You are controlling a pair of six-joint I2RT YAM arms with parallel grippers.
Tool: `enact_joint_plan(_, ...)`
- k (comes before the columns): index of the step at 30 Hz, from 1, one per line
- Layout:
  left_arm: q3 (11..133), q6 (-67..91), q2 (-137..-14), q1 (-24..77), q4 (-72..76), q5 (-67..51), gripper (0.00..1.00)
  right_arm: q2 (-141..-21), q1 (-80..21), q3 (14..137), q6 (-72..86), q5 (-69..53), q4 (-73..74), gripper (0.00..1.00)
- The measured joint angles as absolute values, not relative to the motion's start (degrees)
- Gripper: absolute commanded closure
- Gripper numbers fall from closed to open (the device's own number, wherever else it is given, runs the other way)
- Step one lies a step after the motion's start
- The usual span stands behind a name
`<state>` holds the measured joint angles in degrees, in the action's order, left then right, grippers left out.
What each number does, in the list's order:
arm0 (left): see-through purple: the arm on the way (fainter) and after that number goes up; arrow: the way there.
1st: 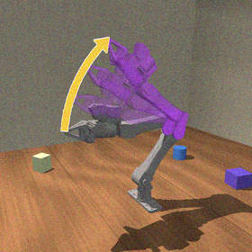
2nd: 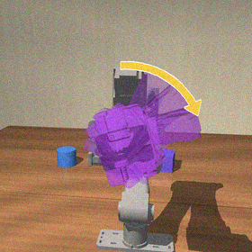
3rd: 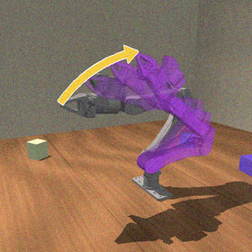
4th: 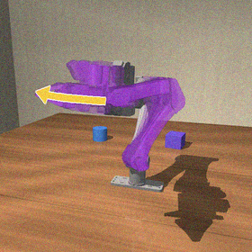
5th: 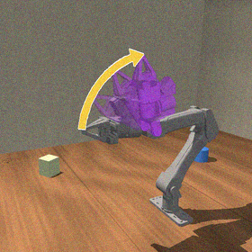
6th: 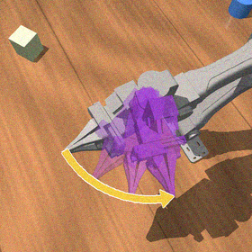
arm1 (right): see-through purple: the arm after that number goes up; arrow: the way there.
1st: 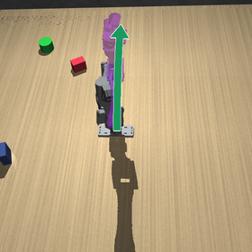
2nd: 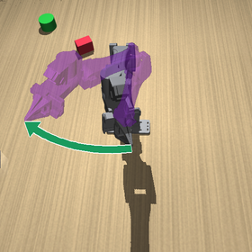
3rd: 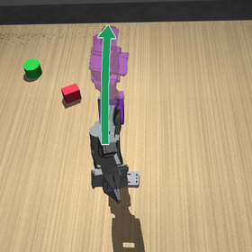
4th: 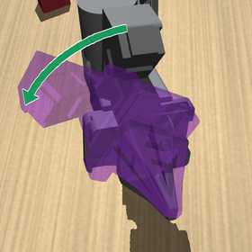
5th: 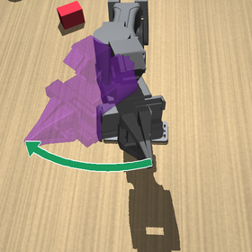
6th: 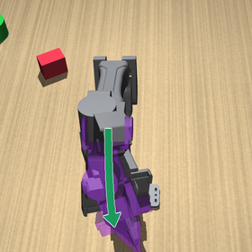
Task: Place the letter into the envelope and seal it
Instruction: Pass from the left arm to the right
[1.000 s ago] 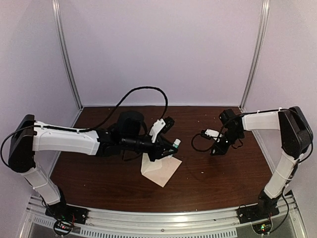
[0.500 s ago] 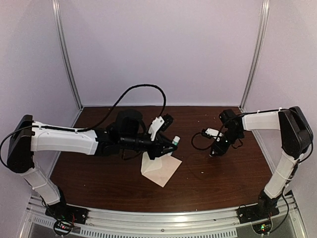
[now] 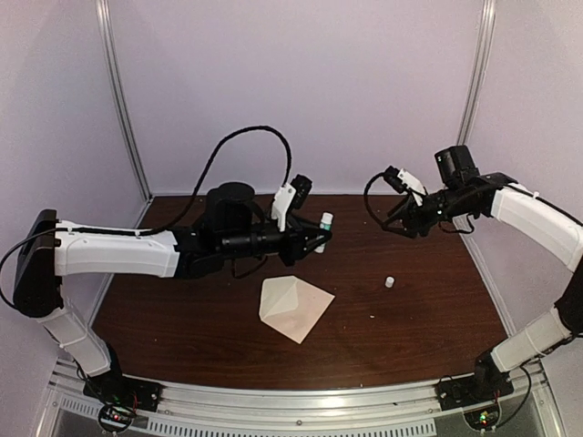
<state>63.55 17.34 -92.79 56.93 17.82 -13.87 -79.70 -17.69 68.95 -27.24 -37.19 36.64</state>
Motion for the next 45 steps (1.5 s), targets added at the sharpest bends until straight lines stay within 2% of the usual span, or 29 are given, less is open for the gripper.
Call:
enact_joint_plan(6,63.55,23.05,-92.82,56.93,30.09,-7.86,1.00,-81.21,-23.40,77.93,-23.86,-47.35,36.27,0.53)
enact_joint_plan(14,63.09,29.06,-93.76,56.90,44.36,-6.26,1.00,-84.86,-30.89,81.93,-19.77,-54.19,35.27,0.50)
enact_joint_plan(26,62.67,32.36,-95.44,56.88,49.91,-9.47,1.00,-87.57,-32.51,85.30,-13.80,-60.45,31.55,0.51)
enact_joint_plan(30,62.67,32.97,-96.14,56.86,50.15,-10.24,1.00,-87.57,-32.51,85.47,-12.95,-61.80,31.20,0.58)
enact_joint_plan(36,62.67,34.00,-97.43,56.71,50.87,-11.14,1.00,-87.66,-32.51,85.47,-11.81,-63.05,30.92,0.81)
enact_joint_plan(40,62.67,34.06,-97.49,56.66,51.16,-11.42,1.00,-87.79,-32.51,85.47,-11.22,-63.42,30.48,0.85)
enact_joint_plan(41,62.67,34.06,-97.49,56.66,51.16,-11.44,1.00,-87.79,-32.51,85.47,-11.11,-63.42,30.46,0.84)
enact_joint_plan(44,62.67,34.02,-97.49,56.66,51.20,-11.49,1.00,-87.81,-32.51,85.45,-11.11,-63.46,30.30,0.62)
enact_joint_plan(45,62.67,34.04,-97.49,56.66,51.27,-11.55,1.00,-87.85,-32.51,85.45,-10.94,-63.51,30.33,0.59)
